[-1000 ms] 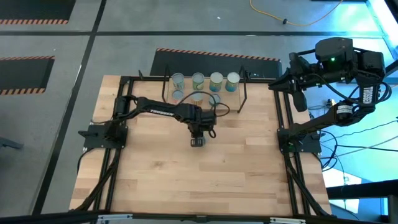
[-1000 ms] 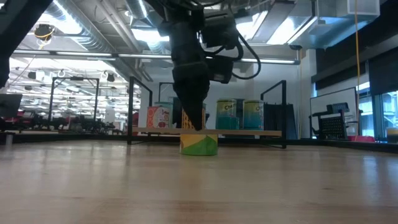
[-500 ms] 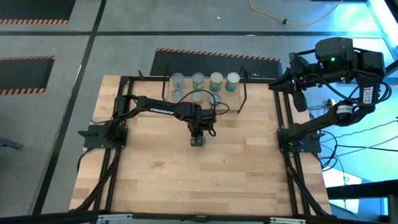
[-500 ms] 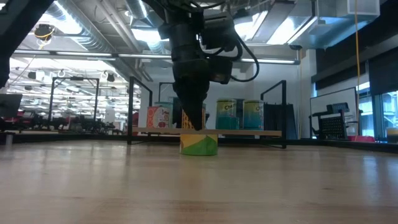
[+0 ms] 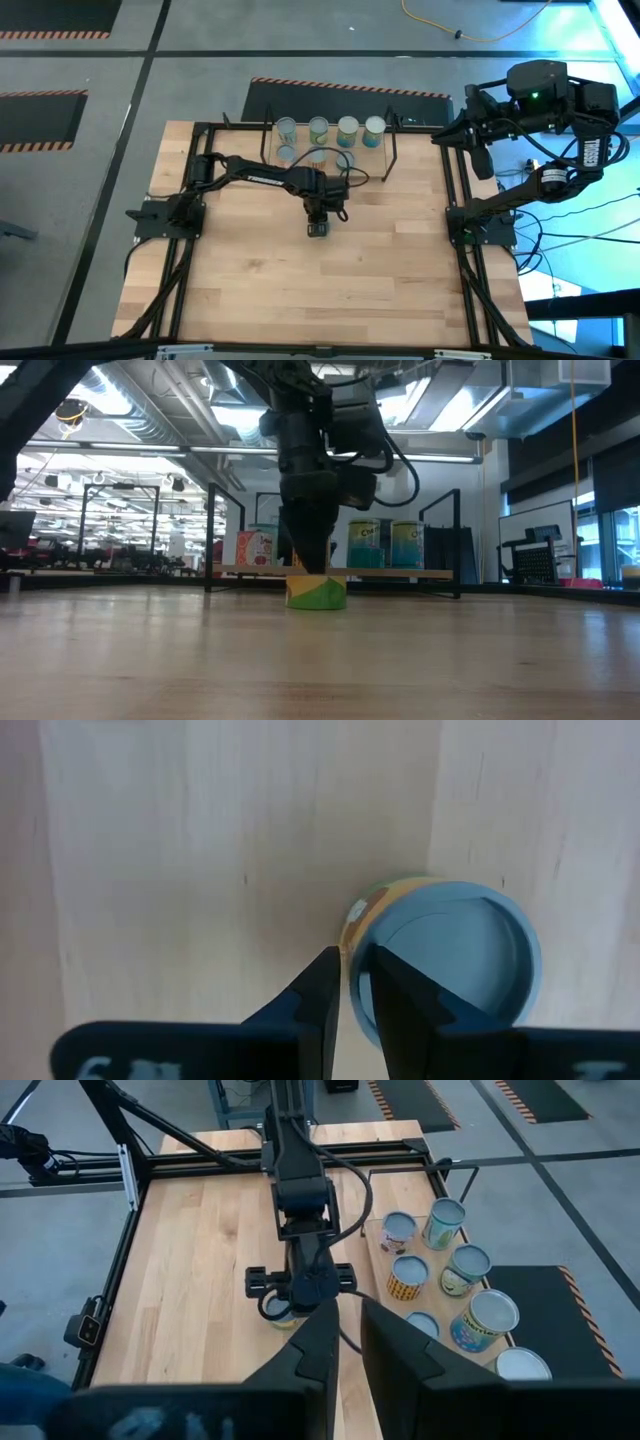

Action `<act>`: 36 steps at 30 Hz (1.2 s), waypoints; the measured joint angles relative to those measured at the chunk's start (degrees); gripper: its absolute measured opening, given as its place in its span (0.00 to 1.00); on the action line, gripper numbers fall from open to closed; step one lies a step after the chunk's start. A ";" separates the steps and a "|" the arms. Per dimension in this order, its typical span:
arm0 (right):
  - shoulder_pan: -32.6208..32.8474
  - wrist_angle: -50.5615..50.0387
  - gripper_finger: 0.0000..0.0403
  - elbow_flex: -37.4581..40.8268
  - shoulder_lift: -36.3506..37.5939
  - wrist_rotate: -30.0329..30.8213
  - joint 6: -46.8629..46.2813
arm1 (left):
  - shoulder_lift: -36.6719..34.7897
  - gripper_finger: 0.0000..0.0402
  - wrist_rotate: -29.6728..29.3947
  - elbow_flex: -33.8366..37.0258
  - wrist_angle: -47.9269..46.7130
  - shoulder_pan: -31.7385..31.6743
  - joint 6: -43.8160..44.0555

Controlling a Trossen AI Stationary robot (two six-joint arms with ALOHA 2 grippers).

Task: Pick and place cans onto a shelf
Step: Put the green can on the shelf aligned with the light blue can

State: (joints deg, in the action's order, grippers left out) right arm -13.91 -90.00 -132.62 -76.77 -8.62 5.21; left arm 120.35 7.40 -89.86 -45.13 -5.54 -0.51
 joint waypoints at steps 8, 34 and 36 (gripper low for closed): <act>0.00 -0.01 0.12 0.00 0.00 -0.02 0.00 | -0.01 0.02 -1.76 0.00 -0.28 0.02 -0.04; 0.02 -0.02 0.12 0.00 0.03 -0.02 -0.17 | -0.96 0.00 -8.30 -45.00 -21.28 -7.35 17.02; 0.00 -0.01 0.12 0.00 0.04 0.02 -0.17 | -1.24 0.00 -7.44 -44.98 -20.50 -9.15 19.08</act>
State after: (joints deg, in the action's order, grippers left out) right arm -13.91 -90.02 -132.62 -76.73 -8.60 5.04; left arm 119.11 -0.04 -134.85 -65.63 -14.69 18.56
